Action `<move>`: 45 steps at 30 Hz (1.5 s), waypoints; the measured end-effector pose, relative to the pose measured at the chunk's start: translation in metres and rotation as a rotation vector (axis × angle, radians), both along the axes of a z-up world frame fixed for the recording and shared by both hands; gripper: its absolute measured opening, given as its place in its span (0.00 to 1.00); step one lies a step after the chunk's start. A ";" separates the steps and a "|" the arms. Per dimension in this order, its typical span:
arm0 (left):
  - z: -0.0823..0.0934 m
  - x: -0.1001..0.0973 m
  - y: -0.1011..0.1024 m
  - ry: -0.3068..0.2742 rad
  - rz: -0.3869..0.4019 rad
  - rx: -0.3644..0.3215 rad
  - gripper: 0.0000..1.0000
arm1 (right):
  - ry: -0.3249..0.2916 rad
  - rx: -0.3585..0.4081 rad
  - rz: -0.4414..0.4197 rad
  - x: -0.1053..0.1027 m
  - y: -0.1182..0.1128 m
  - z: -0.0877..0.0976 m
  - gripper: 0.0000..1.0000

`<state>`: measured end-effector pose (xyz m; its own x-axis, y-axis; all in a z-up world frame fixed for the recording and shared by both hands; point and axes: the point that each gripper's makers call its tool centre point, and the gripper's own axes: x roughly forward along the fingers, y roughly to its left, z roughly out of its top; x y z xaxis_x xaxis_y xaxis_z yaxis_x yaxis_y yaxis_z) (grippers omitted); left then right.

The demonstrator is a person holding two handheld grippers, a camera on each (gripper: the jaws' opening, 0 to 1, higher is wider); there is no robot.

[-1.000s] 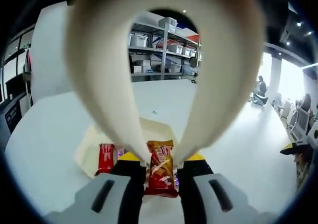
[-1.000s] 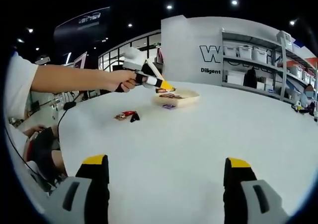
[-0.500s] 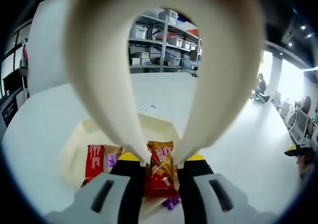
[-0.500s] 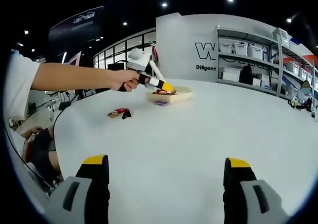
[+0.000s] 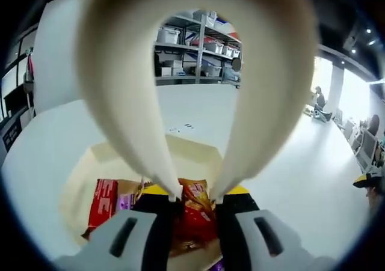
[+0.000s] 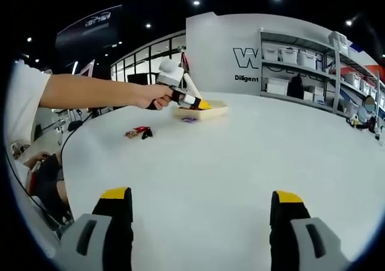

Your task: Place the target food into the container with the food tongs after gripping and lifting it, then release it inside without dropping or visibly crushing the food.

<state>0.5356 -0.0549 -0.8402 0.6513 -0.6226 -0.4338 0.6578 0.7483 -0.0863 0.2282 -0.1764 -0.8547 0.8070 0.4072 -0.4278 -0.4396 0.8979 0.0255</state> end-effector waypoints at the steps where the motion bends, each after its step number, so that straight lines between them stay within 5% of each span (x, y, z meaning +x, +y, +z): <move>1: 0.000 0.000 -0.001 -0.003 -0.001 0.003 0.24 | 0.001 0.000 -0.002 0.000 -0.001 0.000 0.94; 12: 0.024 0.000 -0.001 -0.040 0.005 -0.058 0.26 | -0.006 0.007 0.007 -0.001 0.005 0.005 0.94; 22: 0.047 -0.022 0.014 -0.084 -0.021 -0.064 0.27 | -0.029 0.014 0.024 -0.003 0.016 0.014 0.94; 45: 0.032 -0.087 0.048 -0.058 -0.059 -0.052 0.27 | -0.061 0.016 0.062 -0.015 0.038 0.026 0.95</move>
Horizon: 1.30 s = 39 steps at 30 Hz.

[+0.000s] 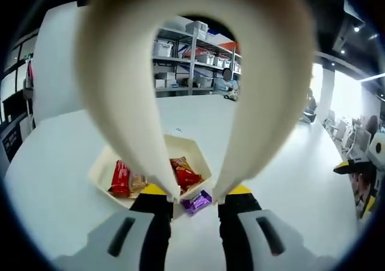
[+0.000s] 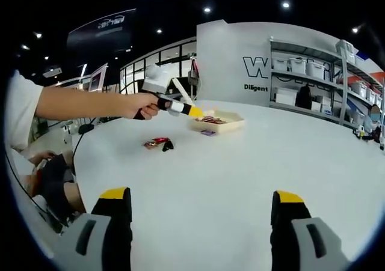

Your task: Place the target food into the container with the food tongs after gripping and lifting it, then release it inside without dropping or visibly crushing the food.

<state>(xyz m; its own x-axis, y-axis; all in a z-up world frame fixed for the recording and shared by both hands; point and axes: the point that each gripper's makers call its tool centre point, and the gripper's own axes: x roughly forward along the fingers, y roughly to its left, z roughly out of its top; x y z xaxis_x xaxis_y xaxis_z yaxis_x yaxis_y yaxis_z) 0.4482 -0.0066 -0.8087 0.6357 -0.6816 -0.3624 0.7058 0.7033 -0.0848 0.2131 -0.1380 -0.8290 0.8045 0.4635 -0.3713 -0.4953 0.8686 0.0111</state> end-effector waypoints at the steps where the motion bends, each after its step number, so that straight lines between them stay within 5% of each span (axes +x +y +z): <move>1: 0.000 -0.002 0.000 0.001 -0.005 0.004 0.27 | 0.000 -0.001 0.001 0.000 0.001 0.000 0.95; 39: -0.018 -0.062 0.046 0.006 -0.014 -0.025 0.28 | -0.025 0.000 0.065 -0.007 0.046 0.008 0.95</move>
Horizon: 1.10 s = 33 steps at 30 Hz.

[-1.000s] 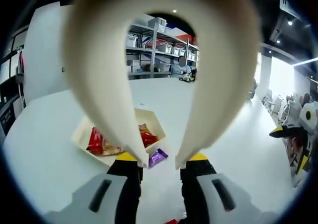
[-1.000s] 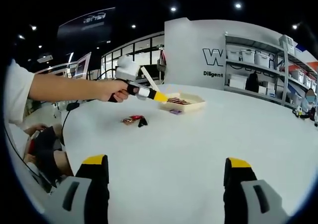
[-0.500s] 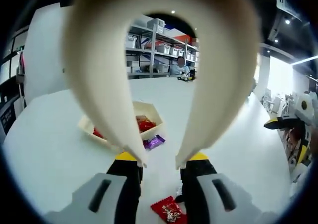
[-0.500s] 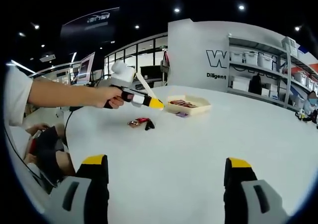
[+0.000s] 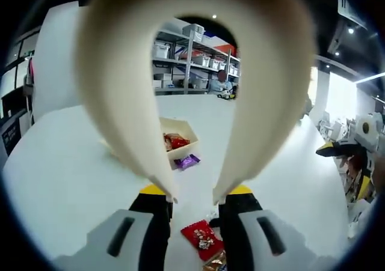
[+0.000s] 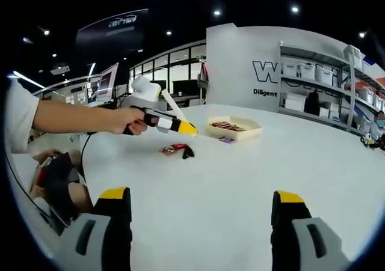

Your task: Place the target food into the container with the food tongs after gripping and lifting it, then release it inside without dropping or visibly crushing the food.

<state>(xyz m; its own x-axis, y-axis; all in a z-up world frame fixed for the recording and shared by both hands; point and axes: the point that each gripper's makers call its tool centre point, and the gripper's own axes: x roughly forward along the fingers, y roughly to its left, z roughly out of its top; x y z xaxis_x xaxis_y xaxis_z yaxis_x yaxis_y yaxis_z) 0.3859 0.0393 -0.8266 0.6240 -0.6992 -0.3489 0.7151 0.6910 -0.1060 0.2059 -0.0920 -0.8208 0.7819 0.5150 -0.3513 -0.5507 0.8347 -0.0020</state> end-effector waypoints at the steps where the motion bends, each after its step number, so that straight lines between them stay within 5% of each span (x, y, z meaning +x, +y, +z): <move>1: -0.002 -0.002 0.000 0.003 -0.002 0.006 0.28 | 0.000 -0.001 0.002 0.000 0.002 0.000 0.95; 23: -0.030 -0.010 0.021 0.015 0.068 0.095 0.29 | 0.006 -0.027 0.040 -0.004 0.018 -0.003 0.94; 27: -0.030 -0.009 0.023 0.037 0.084 0.049 0.29 | 0.004 -0.023 0.034 -0.004 0.016 -0.003 0.94; 33: -0.030 -0.013 0.026 0.028 0.078 0.074 0.29 | 0.006 -0.027 0.032 -0.003 0.015 -0.004 0.94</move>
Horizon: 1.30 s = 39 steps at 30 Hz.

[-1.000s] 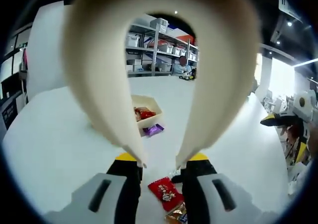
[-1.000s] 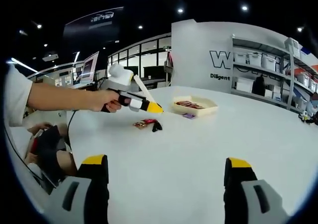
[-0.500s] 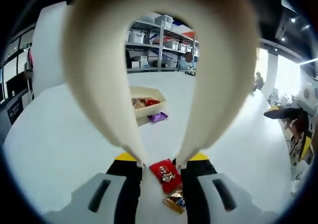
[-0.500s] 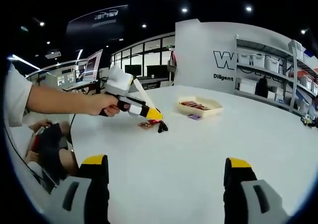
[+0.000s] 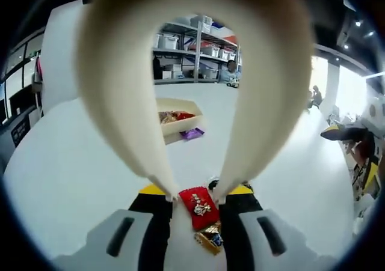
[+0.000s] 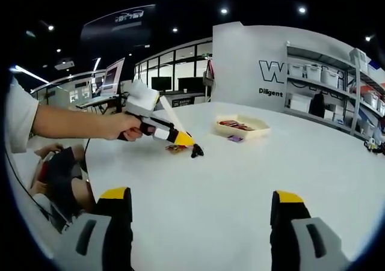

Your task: Place the target food into the container with the food tongs after gripping and lifting it, then release it inside without dropping or visibly crushing the food.

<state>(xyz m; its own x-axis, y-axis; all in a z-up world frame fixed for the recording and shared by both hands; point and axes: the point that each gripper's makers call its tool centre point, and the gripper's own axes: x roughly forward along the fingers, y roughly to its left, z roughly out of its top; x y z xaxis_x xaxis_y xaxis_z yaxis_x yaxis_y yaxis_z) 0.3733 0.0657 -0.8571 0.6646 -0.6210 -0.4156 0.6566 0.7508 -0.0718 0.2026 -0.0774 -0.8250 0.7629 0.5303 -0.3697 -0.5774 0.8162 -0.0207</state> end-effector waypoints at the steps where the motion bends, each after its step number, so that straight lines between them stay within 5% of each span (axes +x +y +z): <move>1: 0.001 -0.002 0.001 0.004 0.002 0.000 0.29 | -0.001 0.001 0.000 0.000 0.000 0.000 0.94; 8: -0.001 -0.005 0.016 0.027 0.047 -0.020 0.30 | 0.000 0.012 0.000 0.002 0.001 -0.001 0.94; 20: -0.001 -0.012 0.010 -0.028 0.023 0.016 0.27 | 0.006 0.008 0.007 0.003 0.003 -0.004 0.94; 39: 0.000 -0.022 0.005 -0.031 -0.025 -0.042 0.19 | 0.005 0.011 0.011 0.004 0.003 -0.006 0.93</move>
<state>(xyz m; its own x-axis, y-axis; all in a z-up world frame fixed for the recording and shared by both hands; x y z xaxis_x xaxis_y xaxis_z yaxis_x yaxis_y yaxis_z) 0.3514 0.0707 -0.8567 0.6607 -0.6543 -0.3680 0.6778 0.7307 -0.0822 0.2067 -0.0745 -0.8306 0.7549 0.5427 -0.3682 -0.5866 0.8098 -0.0090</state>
